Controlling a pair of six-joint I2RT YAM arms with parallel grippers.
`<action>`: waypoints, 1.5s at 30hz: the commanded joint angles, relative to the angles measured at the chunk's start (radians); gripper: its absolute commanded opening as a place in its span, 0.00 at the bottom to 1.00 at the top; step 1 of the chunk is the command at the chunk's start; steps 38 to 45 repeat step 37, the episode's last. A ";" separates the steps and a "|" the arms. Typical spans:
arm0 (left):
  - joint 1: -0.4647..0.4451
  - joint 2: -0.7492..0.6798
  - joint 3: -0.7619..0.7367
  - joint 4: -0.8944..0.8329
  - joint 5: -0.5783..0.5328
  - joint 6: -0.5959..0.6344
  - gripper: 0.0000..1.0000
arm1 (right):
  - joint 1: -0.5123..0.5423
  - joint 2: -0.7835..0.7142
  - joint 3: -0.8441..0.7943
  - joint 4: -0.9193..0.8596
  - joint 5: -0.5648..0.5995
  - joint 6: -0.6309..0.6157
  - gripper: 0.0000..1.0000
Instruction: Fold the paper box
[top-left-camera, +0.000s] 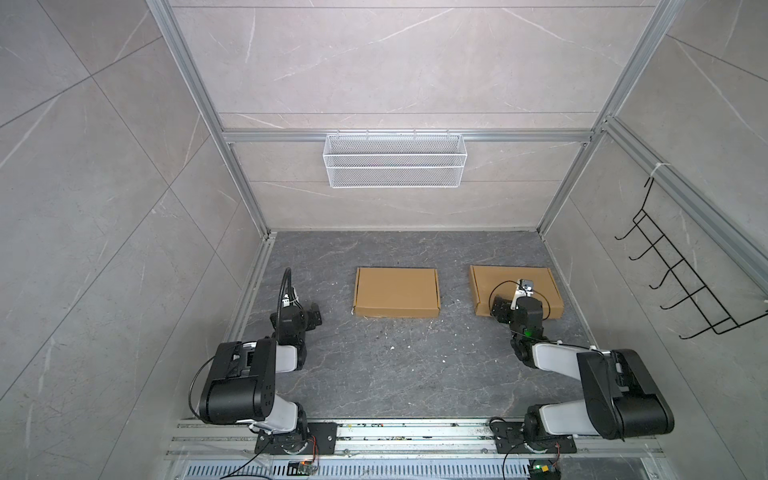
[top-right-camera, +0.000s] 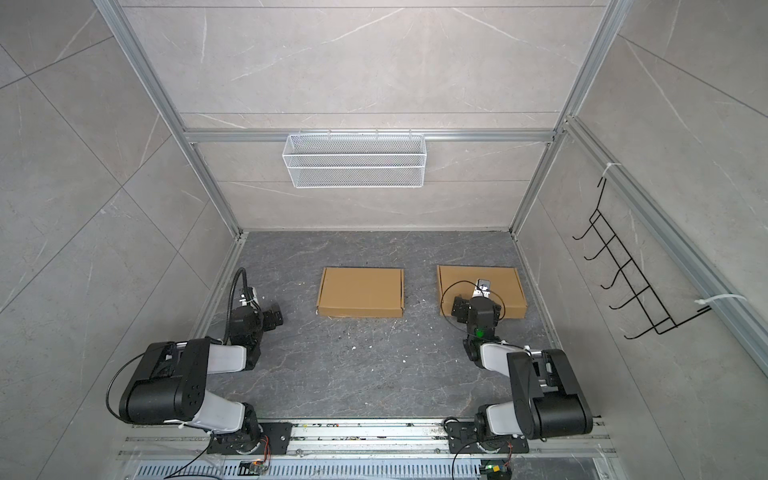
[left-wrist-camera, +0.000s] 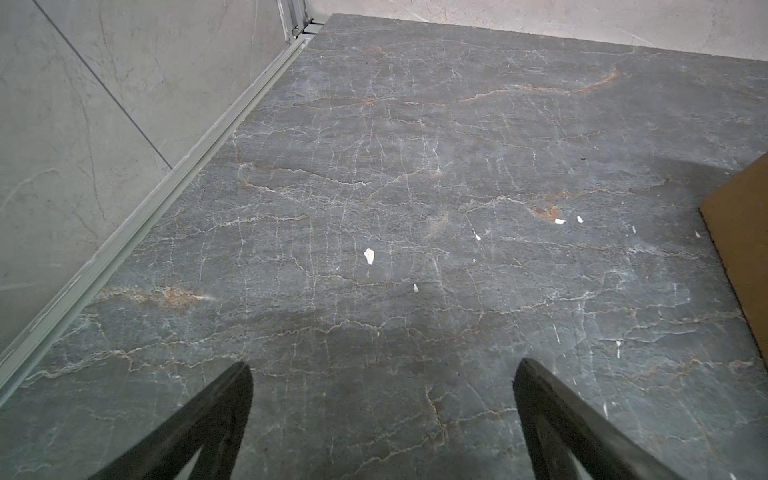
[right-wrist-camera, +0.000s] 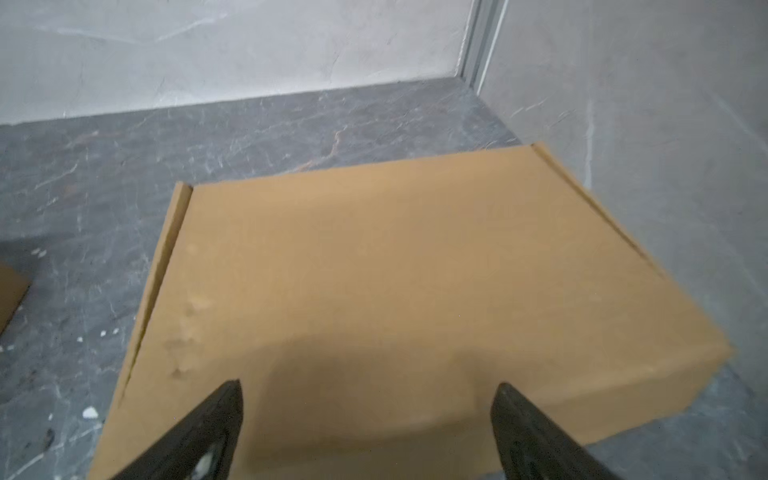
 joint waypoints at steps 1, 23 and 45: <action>0.006 0.002 0.032 0.073 0.001 0.013 1.00 | 0.014 0.094 -0.056 0.342 -0.065 -0.053 0.95; 0.002 -0.003 0.034 0.061 -0.005 0.014 1.00 | 0.041 0.058 -0.009 0.178 -0.009 -0.054 1.00; 0.002 -0.003 0.035 0.060 -0.006 0.014 1.00 | 0.087 0.067 0.003 0.173 0.042 -0.081 1.00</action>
